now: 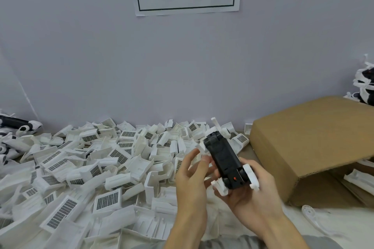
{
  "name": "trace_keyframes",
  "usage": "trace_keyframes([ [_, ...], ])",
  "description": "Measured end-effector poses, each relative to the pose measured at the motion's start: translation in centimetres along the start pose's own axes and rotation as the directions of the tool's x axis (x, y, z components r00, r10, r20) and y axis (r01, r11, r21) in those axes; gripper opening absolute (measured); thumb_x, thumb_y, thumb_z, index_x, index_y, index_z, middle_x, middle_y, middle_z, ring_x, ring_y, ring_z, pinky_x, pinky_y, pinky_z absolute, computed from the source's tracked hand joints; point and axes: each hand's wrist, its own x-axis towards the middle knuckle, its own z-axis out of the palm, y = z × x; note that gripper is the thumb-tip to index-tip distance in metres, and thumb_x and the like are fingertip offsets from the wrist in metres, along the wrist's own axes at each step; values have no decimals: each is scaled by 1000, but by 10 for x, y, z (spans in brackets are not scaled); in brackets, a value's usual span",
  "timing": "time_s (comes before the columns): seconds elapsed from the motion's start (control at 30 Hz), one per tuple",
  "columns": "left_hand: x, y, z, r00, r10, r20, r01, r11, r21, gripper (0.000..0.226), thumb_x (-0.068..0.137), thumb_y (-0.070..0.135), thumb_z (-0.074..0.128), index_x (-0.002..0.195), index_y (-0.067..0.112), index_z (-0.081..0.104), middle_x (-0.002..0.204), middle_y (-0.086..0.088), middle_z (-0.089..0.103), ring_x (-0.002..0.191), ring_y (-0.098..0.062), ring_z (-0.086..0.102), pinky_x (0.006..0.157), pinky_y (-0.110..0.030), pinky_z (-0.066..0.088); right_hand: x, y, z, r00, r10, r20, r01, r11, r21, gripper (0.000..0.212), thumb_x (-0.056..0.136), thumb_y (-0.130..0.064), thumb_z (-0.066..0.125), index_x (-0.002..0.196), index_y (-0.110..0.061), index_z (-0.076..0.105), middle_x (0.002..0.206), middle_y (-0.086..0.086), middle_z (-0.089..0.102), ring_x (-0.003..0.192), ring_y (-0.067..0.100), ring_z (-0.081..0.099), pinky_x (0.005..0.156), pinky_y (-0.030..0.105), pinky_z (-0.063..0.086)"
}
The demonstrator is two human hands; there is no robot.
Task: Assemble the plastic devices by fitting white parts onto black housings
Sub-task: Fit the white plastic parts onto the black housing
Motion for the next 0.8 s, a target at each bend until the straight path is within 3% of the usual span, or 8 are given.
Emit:
trace_keyframes([
  [0.1,-1,0,0,1000,-2,23,2,1000,24,38,91,13,69,126,1,60,71,-6,62,58,-16,62,66,-33,49,0,0,0,999,34,36,-34,999,-13,43,82,-19,55,108,14,63,79,25,56,54,32,55,59,43,56],
  [0.17,-1,1,0,1000,6,23,-6,1000,27,37,91,11,69,126,1,61,71,-7,62,59,-17,62,64,-32,50,1,0,0,998,46,37,-45,999,-22,41,79,-20,57,101,13,66,78,24,56,52,30,53,58,42,56],
  [0.3,-2,2,-1,999,16,46,-17,999,27,32,92,11,68,123,5,65,76,-8,67,65,-18,64,64,-32,51,1,-1,1,996,74,45,-74,997,-13,32,80,-21,57,87,10,67,75,22,51,51,30,47,58,41,55],
  [0.5,-1,0,-2,998,2,60,-4,999,34,31,95,9,61,124,-2,59,87,-12,67,75,-20,64,62,-29,50,1,-2,3,993,115,21,-115,993,-7,33,86,-20,51,99,7,65,76,21,51,57,30,49,56,41,55],
  [0.6,-3,1,-2,995,-5,98,8,1000,-30,26,88,10,59,114,11,64,85,-6,68,74,-18,60,59,-26,48,2,-1,1,990,140,-4,-140,990,6,35,92,-20,45,94,6,69,78,21,54,67,32,46,54,42,55],
  [0.7,-6,5,0,992,8,122,11,987,-159,41,74,28,62,115,29,70,90,-5,73,73,-15,62,59,-29,46,3,-1,2,984,177,-14,-178,984,-18,36,92,-21,45,85,5,69,74,21,54,61,31,48,50,42,53],
  [0.8,-5,4,0,997,-8,71,16,994,-111,26,81,31,74,106,38,72,92,-4,74,72,-15,66,55,-29,48,4,0,2,982,184,-40,-186,981,-49,33,86,-24,52,87,3,71,74,19,54,58,28,53,52,42,53],
])
